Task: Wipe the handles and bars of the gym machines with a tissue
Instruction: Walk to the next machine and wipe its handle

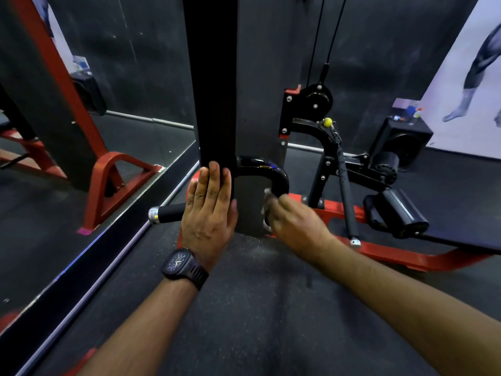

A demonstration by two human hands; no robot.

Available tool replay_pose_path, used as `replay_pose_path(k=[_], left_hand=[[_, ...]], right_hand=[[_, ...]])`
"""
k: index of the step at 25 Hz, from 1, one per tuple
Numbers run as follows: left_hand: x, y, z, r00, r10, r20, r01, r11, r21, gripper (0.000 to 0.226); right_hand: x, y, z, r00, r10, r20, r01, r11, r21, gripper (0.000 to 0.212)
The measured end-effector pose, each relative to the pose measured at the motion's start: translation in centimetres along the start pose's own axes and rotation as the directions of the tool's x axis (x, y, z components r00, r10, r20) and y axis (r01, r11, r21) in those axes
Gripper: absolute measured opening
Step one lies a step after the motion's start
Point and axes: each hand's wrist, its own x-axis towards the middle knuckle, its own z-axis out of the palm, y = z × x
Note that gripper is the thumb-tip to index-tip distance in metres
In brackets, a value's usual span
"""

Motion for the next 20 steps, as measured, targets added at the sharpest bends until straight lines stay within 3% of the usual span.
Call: replay_pose_path(k=[5, 8, 11, 14, 20], left_hand=[[-0.1, -0.2, -0.1, 1.0, 0.007, 0.027, -0.007, 1.0, -0.006, 0.079], [-0.2, -0.4, -0.2, 0.999, 0.026, 0.019, -0.026, 1.0, 0.004, 0.081], [-0.3, -0.5, -0.2, 0.999, 0.03, 0.038, -0.03, 1.0, -0.008, 0.08], [-0.2, -0.5, -0.1, 0.999, 0.035, 0.033, -0.036, 0.999, 0.006, 0.08], [-0.2, -0.5, 0.0, 0.999, 0.021, 0.034, -0.022, 0.999, 0.028, 0.08]], right_hand=[[-0.1, -0.6, 1.2, 0.999, 0.021, 0.029, -0.023, 0.999, 0.038, 0.029], [-0.1, -0.6, 1.5, 0.999, 0.047, -0.023, -0.046, 0.997, 0.061, 0.034], [-0.6, -1.8, 2.0, 0.998, 0.027, 0.054, -0.031, 0.996, 0.088, 0.031], [-0.5, -2.6, 2.8, 1.0, 0.01, -0.018, -0.01, 1.0, 0.025, 0.03], [0.0, -2.9, 3.5, 0.998, 0.047, -0.045, -0.042, 0.994, 0.102, 0.032]])
